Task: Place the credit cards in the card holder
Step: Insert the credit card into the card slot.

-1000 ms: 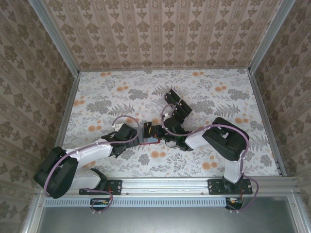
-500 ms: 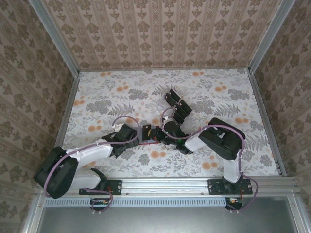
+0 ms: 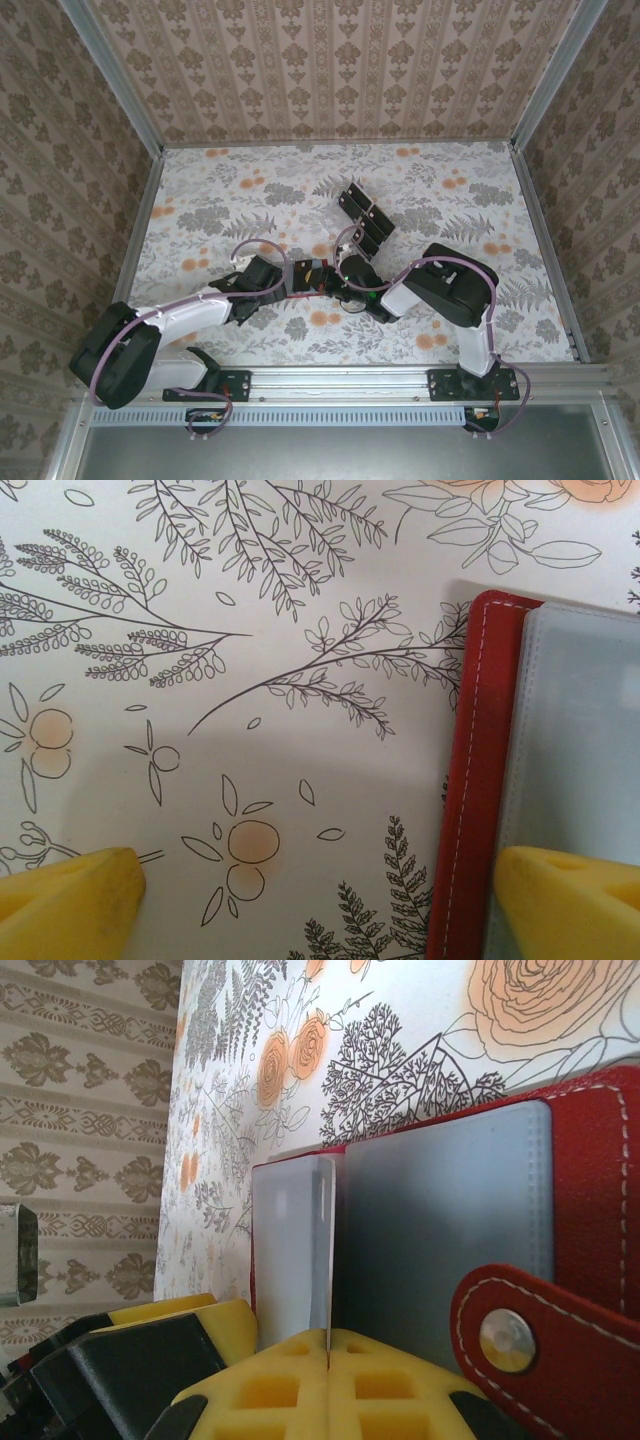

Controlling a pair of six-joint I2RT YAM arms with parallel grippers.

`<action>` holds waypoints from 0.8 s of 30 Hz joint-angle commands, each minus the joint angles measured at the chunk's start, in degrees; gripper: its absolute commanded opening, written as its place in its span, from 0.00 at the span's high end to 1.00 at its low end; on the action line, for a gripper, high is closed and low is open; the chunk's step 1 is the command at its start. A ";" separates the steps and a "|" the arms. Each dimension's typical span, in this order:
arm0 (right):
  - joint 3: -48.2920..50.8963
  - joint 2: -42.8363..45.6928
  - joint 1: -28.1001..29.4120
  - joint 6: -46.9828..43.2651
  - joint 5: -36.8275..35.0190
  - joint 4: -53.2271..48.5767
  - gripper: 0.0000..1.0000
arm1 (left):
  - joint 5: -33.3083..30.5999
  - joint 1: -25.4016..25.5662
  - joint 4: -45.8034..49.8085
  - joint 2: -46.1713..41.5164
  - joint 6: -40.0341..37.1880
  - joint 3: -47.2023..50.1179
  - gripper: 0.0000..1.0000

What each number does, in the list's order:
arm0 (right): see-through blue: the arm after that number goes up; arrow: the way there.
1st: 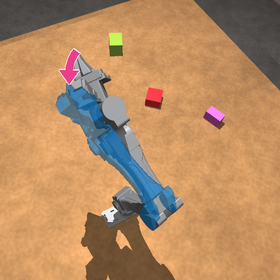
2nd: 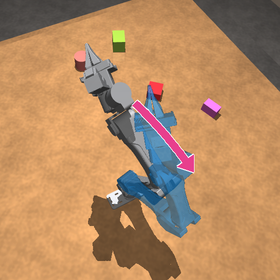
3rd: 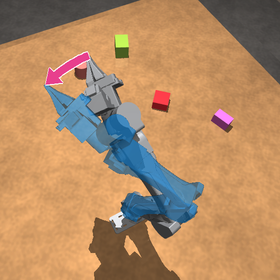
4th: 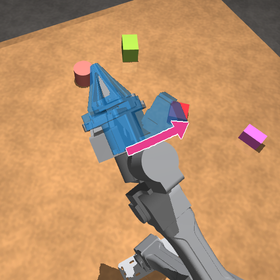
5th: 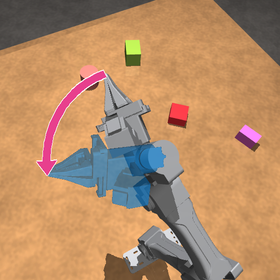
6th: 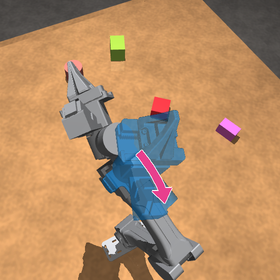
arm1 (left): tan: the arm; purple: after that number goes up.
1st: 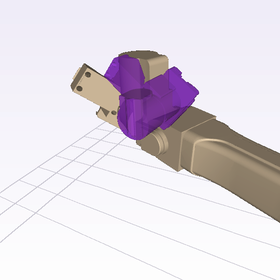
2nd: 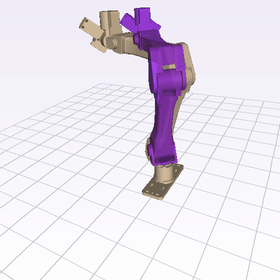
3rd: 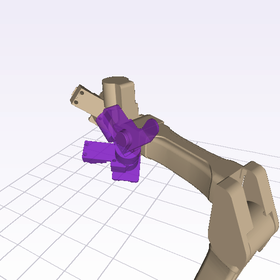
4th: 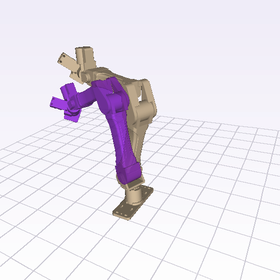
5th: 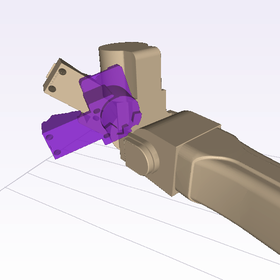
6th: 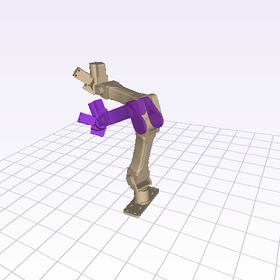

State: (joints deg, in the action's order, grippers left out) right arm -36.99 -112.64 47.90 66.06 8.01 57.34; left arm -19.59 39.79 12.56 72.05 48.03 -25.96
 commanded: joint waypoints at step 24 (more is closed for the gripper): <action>-0.66 -4.88 0.39 2.14 4.73 -0.95 1.00 | -0.62 0.12 4.46 0.81 1.32 2.00 0.00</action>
State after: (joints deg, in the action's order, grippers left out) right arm -37.19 -115.37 47.90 67.99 10.90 61.25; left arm -19.64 39.79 12.56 72.05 48.03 -25.96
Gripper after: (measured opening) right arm 0.065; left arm 0.997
